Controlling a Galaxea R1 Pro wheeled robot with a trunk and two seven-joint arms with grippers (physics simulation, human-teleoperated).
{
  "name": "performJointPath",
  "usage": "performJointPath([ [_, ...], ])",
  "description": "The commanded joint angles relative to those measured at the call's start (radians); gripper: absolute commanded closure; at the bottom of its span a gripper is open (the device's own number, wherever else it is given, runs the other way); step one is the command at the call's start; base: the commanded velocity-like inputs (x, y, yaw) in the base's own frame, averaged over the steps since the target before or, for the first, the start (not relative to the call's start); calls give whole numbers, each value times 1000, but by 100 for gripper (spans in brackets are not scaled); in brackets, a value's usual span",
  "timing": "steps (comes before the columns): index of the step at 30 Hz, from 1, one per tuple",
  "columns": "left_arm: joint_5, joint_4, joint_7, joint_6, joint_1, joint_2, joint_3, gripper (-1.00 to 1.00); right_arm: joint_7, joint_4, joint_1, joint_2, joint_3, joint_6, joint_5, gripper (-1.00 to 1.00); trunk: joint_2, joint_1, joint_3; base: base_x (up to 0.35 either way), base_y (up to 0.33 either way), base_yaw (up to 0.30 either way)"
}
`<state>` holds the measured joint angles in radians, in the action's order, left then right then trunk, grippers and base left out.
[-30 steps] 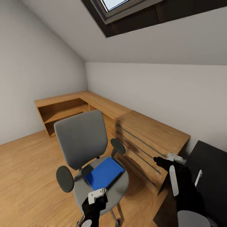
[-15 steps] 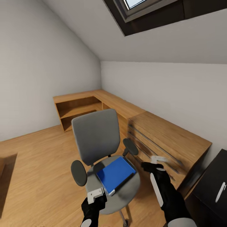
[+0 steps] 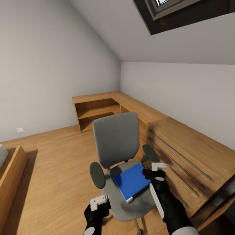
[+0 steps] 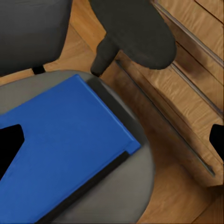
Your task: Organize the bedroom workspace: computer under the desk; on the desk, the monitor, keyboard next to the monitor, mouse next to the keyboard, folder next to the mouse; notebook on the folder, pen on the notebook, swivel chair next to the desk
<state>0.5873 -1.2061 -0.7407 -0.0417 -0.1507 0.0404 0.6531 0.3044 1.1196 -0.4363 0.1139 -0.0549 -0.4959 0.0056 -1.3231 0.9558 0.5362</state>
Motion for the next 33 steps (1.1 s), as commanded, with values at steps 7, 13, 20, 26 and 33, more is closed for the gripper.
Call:
performJointPath([
  [7, 3, -1, -6, -5, -1, -1, 2, -100, 5, 0, -1, -2, -3, -3, 1, -100, -1, 0, 6, 75, 265, 266],
  [13, 5, -1, -6, -6, -1, -1, -1, -100, 3, -1, 0, -3, -3, -1, 1, -100, -1, 0, 11, 18, 209, 244],
  [20, 4, -1, -8, 0, -1, -1, 0, -100, -3, 4, 0, -15, 0, 0, 2, -100, -1, 0, 15, 2, 33, 119],
  [26, 5, 0, -7, 14, -1, -1, -1, -100, -6, 5, -1, -57, 4, 37, 0, -100, -1, 0, 16, 0, 2, 10],
  [33, 5, 41, -2, 17, -1, -1, -8, -100, -7, 3, -1, -66, 6, 87, 0, -100, -1, 0, 16, 121, 36, 1],
])
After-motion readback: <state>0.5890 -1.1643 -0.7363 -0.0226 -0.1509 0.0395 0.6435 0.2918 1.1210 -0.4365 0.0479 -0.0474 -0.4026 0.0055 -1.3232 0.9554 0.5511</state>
